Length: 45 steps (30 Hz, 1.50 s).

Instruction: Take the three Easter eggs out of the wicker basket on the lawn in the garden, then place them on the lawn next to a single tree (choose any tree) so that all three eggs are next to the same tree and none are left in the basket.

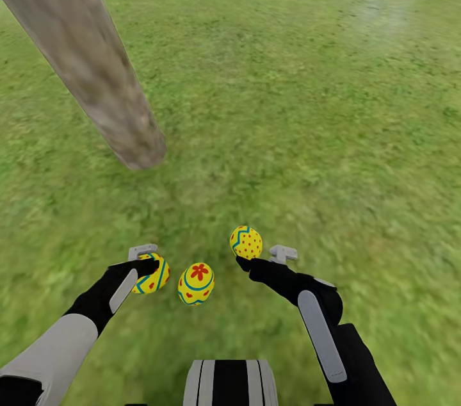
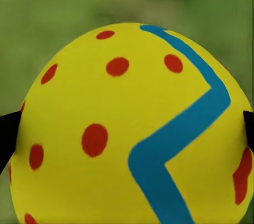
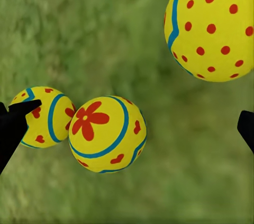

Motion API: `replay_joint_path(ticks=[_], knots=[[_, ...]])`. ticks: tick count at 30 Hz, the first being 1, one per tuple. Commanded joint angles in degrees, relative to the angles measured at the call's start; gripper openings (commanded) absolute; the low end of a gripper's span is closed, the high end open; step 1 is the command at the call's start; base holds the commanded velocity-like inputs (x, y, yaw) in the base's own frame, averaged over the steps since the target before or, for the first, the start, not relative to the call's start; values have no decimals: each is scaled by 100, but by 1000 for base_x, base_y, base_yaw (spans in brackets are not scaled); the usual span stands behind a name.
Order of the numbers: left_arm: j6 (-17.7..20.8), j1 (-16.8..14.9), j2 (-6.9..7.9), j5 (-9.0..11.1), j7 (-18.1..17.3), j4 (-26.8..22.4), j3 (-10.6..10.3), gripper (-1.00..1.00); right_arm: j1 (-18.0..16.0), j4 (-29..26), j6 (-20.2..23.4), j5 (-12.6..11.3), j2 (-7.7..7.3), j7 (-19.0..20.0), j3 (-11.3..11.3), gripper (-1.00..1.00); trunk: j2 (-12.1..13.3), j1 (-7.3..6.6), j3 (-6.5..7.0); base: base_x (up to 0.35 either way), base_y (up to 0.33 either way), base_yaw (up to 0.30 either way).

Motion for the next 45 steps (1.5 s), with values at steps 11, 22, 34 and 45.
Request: replay_joint_path(ticks=[11,22,34,45], knots=[[22,1,-6,111,46,295,-41,100,-2,-6,19,-58,1,-56,2,100,0,-2,18,0,0,0],[125,-8,-11,120,6,301,-31,100,-2,-7,19,-58,1,-56,2,100,15,-31,262,0,0,0],[126,-8,-2,120,1,299,-37,100,-2,-6,19,-39,1,-60,2,100,31,-62,527,-3,0,0],[126,-8,-1,120,0,301,-37,100,-2,-6,19,-27,1,-57,2,100,46,-90,771,-138,0,0]])
